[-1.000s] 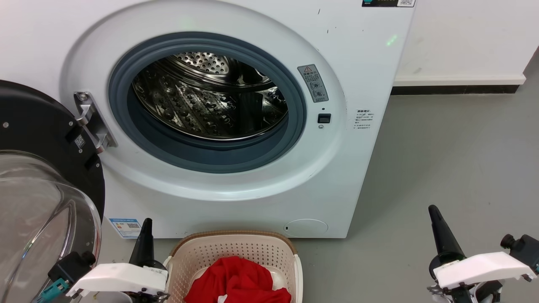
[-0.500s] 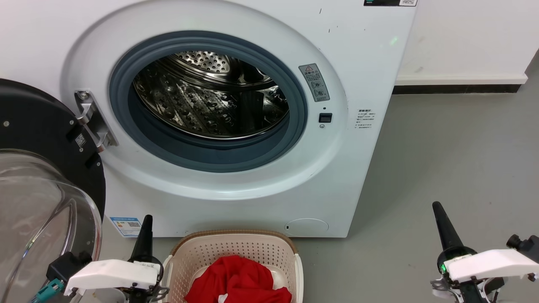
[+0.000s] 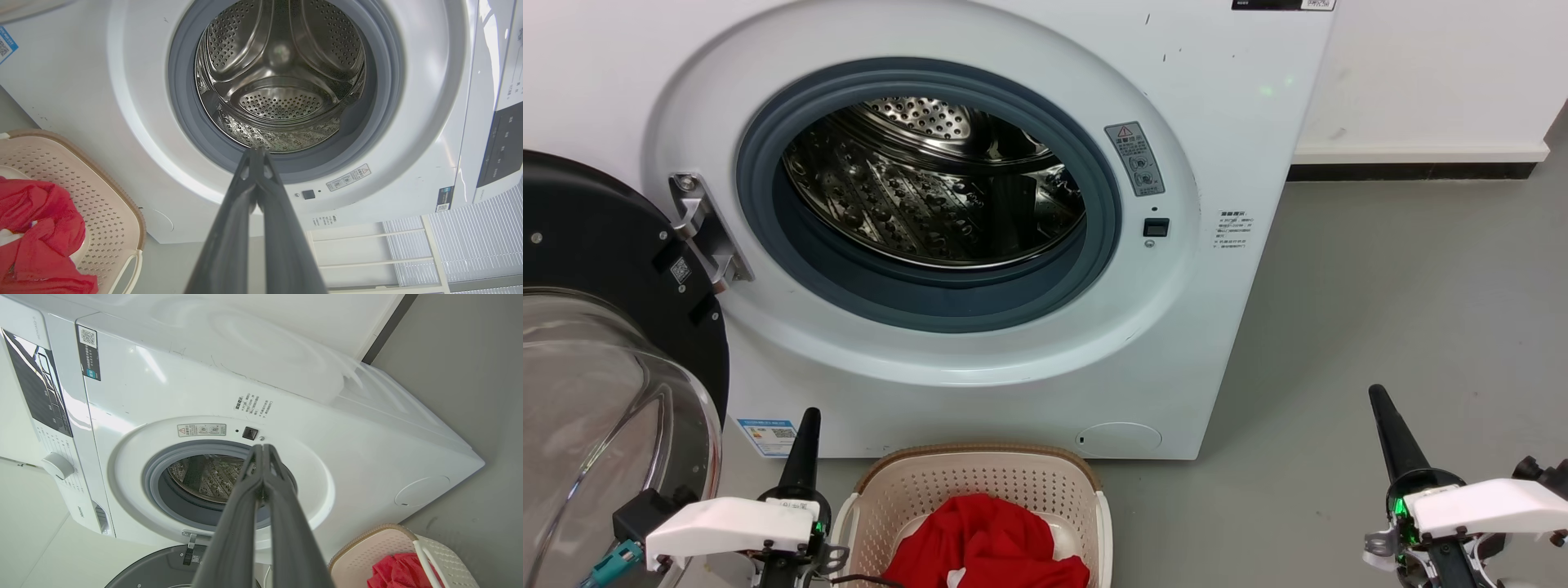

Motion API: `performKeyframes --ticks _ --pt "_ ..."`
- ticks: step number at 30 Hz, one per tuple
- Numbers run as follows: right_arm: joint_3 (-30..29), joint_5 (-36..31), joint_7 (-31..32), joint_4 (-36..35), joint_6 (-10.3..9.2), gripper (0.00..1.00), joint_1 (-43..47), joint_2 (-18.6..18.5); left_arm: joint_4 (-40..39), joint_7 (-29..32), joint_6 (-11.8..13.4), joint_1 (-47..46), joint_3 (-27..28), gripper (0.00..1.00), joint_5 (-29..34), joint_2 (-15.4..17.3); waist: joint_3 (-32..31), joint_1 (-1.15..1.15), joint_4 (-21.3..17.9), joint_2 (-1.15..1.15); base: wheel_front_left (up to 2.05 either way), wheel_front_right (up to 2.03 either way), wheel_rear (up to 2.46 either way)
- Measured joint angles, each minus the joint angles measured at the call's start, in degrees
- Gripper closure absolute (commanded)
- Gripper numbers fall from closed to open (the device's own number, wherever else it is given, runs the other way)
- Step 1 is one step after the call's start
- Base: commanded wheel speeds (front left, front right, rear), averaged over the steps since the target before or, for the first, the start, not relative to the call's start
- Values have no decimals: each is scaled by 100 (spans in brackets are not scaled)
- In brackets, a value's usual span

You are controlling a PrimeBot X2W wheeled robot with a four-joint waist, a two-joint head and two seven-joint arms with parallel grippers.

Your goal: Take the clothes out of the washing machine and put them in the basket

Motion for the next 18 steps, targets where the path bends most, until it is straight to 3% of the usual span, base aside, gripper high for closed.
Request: performKeyframes --ticks 18 --pt "-126 932 196 64 0 100 -99 1 63 234 -85 -108 92 100 -925 -13 24 0 22 0 0 0 0"
